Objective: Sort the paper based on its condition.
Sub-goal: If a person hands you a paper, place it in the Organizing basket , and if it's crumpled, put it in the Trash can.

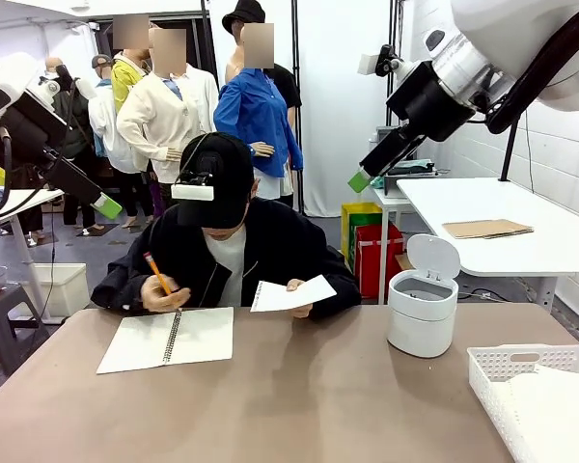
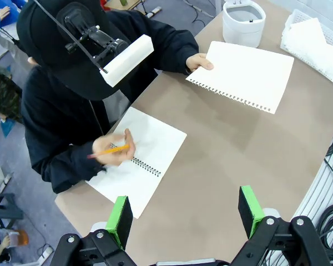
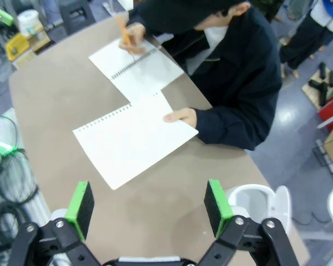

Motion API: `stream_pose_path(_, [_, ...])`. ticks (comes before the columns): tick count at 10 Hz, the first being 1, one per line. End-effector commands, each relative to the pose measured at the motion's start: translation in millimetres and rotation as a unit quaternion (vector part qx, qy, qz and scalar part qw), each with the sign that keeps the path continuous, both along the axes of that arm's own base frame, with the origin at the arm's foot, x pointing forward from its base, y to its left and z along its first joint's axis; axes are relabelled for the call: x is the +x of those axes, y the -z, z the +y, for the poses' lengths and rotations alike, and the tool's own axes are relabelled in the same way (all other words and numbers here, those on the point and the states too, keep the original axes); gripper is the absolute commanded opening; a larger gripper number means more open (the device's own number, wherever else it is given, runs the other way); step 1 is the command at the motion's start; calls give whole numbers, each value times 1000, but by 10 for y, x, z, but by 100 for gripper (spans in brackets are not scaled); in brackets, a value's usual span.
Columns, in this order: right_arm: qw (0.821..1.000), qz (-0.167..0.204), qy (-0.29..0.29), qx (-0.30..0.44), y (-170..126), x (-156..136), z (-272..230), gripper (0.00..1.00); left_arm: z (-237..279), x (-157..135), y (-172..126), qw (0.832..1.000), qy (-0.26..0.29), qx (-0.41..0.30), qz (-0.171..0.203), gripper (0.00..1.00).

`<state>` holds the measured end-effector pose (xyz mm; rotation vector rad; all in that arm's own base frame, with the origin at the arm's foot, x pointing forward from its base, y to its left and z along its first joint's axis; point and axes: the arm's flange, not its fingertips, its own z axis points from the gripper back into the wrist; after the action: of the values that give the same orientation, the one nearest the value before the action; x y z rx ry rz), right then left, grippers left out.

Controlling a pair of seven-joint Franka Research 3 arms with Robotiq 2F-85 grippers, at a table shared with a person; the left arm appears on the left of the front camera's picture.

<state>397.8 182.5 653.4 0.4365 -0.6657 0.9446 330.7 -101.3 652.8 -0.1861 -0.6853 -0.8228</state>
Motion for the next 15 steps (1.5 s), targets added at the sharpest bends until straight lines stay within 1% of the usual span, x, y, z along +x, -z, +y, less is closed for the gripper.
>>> stream_pose_path(1, [992,89,38,78,2,281,3,100,-14,-11,3,1000,-8,1,2,100])
stream_pose_path(2, [982,141,63,107,46,363,-63,100,-14,-11,3,1000,-8,1,2,100])
stream_pose_path(3, [974,176,76,122,158,450,-90,100,-14,-11,3,1000,-8,1,2,100])
stream_pose_path(5, [955,245,100,134,387,712,-120,100,-14,-11,3,1000,-8,1,2,100])
stream_pose_path(6, [940,289,122,137,486,739,-90,100,-14,-11,3,1000,-8,1,2,100])
stream_pose_path(7, [922,334,140,140,562,743,-104,100,-14,-11,3,1000,-8,1,2,100])
stream_pose_path(8, [890,396,162,161,700,805,-108,100,-14,-11,3,1000,-8,1,2,100])
stream_pose_path(10, [838,469,201,195,1030,951,-129,100,-14,-11,3,1000,-8,1,2,100])
stream_pose_path(11, [815,500,207,206,1175,911,-126,100,-14,-11,3,1000,-8,1,2,100])
stream_pose_path(12, [795,520,222,221,1300,877,-138,100,-14,-11,3,1000,-8,1,2,100])
stream_pose_path(13, [788,524,234,221,1419,888,-159,100,-14,-11,3,1000,-8,1,2,100])
stream_pose_path(14, [801,512,225,214,1444,887,-157,100,-14,-11,3,1000,-8,1,2,100])
stream_pose_path(15, [802,517,219,204,1389,928,-181,100,-14,-11,3,1000,-8,1,2,100])
